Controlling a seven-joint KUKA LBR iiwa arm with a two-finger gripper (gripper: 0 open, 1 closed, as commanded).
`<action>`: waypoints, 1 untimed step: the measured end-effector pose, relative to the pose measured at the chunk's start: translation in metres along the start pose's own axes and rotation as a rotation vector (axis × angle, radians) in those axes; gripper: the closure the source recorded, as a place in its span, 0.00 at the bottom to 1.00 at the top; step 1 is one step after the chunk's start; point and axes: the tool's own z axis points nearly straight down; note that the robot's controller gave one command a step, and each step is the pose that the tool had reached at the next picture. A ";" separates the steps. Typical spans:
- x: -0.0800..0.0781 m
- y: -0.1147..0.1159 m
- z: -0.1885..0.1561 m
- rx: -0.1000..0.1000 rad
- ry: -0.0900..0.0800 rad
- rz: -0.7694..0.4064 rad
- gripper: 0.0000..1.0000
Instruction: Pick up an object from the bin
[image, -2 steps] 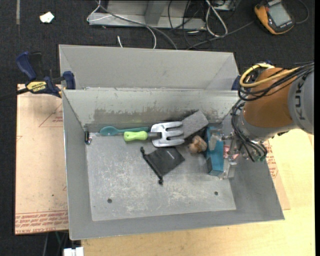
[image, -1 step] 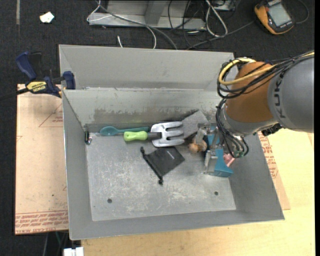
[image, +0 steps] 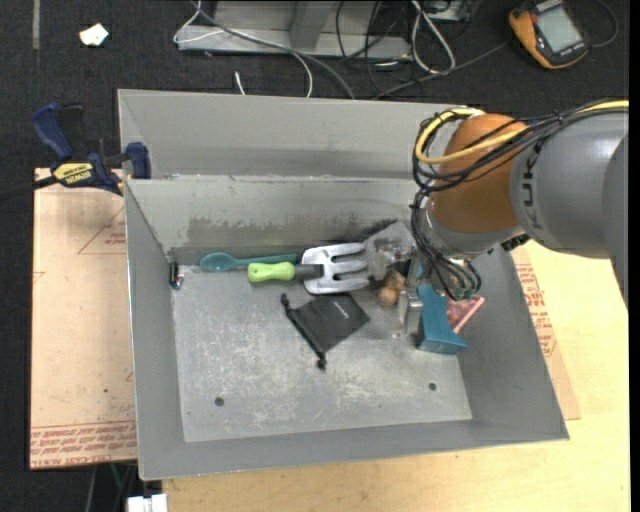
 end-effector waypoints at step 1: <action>-0.014 0.030 0.006 0.000 -0.005 -0.126 0.00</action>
Offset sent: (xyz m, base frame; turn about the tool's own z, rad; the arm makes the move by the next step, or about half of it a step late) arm 0.0334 -0.0612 -0.0266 -0.2019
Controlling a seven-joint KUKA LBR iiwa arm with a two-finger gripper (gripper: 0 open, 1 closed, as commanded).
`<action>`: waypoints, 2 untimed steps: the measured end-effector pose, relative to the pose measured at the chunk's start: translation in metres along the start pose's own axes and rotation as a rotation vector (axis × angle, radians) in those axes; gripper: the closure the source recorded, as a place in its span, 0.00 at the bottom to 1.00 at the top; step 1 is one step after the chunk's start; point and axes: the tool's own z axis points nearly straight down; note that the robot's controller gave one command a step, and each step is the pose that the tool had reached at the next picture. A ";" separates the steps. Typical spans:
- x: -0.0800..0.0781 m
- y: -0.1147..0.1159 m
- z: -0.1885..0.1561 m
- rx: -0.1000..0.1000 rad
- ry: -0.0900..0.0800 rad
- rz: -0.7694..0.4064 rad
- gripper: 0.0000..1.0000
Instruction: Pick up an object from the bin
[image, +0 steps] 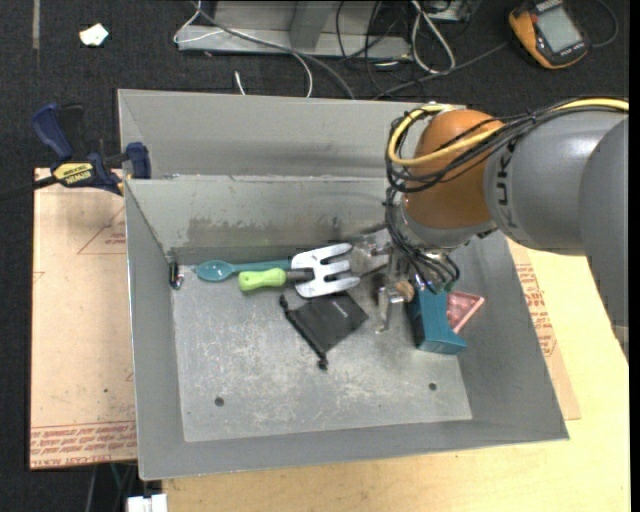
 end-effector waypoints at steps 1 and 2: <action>-0.009 -0.077 0.018 -0.032 0.008 -0.080 1.00; -0.009 -0.077 0.018 -0.031 0.008 -0.081 1.00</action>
Offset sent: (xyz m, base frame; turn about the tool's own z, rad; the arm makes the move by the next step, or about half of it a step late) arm 0.0000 0.0000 0.0000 0.0000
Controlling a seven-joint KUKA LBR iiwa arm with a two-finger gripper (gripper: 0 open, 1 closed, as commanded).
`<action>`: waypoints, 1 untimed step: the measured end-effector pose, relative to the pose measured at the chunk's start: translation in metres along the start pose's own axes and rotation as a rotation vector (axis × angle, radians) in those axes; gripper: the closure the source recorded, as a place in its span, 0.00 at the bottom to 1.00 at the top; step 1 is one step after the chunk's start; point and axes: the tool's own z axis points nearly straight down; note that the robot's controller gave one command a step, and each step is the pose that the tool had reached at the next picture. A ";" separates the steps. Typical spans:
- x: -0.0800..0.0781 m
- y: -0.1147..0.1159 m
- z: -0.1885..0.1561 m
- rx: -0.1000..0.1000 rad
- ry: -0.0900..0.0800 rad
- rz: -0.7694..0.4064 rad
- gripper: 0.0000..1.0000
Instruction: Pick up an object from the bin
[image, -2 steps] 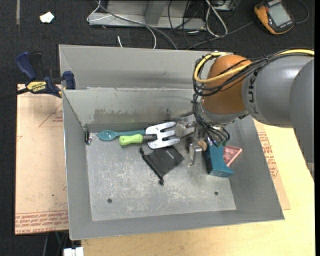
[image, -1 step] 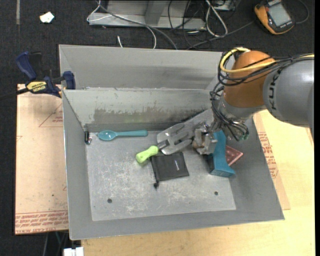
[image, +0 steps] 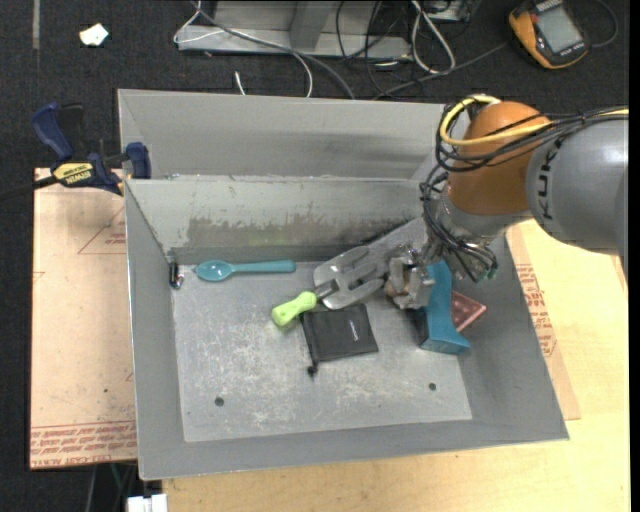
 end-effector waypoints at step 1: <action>0.007 0.004 -0.066 0.006 -0.001 0.083 1.00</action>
Offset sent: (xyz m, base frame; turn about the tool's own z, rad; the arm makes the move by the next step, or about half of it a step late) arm -0.0283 -0.0130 0.1215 0.1455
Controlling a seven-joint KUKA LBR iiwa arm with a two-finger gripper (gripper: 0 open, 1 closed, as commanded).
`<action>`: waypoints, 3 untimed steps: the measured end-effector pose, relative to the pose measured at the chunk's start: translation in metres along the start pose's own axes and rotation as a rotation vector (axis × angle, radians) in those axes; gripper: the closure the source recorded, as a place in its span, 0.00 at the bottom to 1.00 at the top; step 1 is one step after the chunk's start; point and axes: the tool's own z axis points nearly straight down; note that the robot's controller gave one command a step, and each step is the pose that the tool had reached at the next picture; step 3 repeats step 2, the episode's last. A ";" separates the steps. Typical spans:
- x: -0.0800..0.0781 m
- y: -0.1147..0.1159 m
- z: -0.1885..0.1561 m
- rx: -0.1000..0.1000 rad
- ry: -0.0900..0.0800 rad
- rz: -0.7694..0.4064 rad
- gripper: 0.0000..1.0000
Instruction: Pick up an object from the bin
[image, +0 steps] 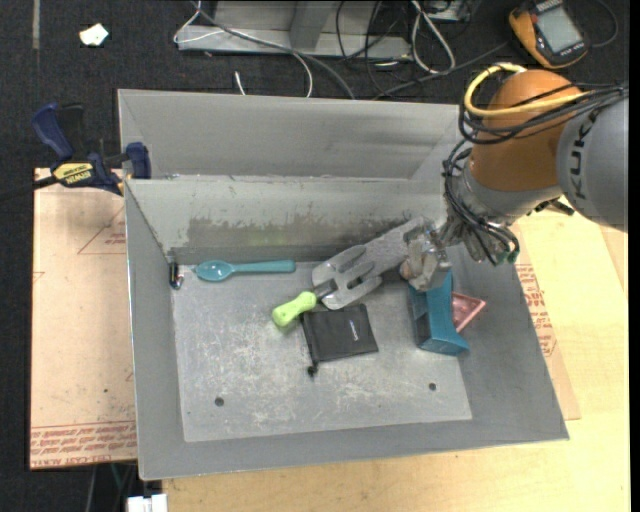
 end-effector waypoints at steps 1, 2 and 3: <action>0.019 -0.005 -0.052 -0.006 0.001 0.059 1.00; 0.038 0.018 -0.116 -0.005 -0.001 -0.222 1.00; 0.038 0.018 -0.116 -0.005 -0.001 -0.222 1.00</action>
Offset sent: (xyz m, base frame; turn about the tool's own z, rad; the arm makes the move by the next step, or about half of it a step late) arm -0.0496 0.0117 0.1330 -0.2501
